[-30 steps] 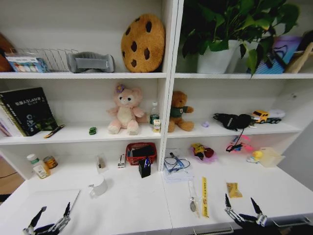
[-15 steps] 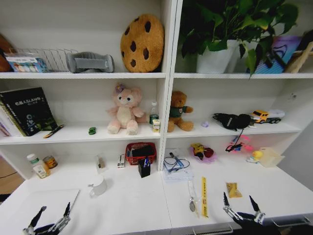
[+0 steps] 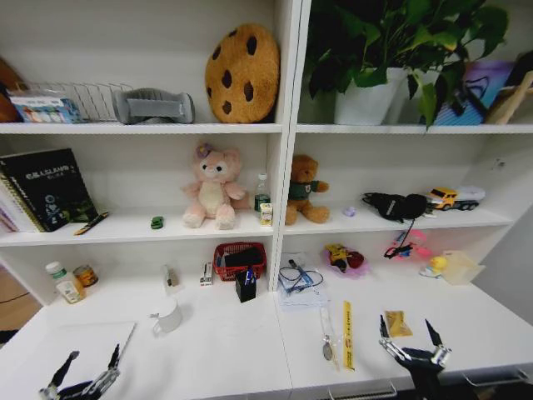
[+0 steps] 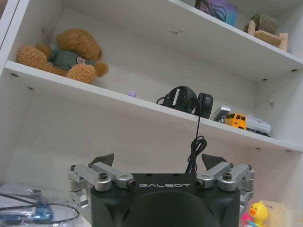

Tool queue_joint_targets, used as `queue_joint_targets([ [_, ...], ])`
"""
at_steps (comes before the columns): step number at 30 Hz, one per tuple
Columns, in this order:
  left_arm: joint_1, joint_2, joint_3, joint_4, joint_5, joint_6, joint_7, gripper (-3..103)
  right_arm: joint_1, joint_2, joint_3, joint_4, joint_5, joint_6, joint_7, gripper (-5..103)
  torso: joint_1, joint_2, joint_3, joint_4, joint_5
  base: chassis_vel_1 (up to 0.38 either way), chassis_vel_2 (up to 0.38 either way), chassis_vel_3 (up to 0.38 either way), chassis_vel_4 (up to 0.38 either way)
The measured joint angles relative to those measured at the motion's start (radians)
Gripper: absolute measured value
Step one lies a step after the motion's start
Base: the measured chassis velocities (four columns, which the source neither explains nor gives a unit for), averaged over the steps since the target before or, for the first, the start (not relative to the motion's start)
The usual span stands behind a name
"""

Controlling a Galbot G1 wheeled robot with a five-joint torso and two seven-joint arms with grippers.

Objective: Organize the objects on the table.

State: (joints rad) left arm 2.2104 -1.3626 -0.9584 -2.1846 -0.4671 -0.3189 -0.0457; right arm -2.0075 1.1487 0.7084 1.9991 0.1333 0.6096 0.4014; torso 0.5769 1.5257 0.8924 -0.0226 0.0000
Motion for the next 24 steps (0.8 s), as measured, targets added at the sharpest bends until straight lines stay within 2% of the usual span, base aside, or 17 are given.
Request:
queue_joint_targets([
  [13,0.0,0.0,0.0,0.0,0.0,0.0,0.0,100,-0.012,0.012,-0.024,0.02,0.005,-0.003,-0.023,100,0.0,0.0,0.0,0.0,0.0001,0.017,-0.02,-0.02,0.022],
  [24,0.0,0.0,0.0,0.0,0.0,0.0,0.0,100,-0.01,0.008,-0.024,0.018,0.013,-0.003,-0.025,100,0.0,0.0,0.0,-0.0002,-0.0001,0.18,-0.16,-0.171,0.165],
])
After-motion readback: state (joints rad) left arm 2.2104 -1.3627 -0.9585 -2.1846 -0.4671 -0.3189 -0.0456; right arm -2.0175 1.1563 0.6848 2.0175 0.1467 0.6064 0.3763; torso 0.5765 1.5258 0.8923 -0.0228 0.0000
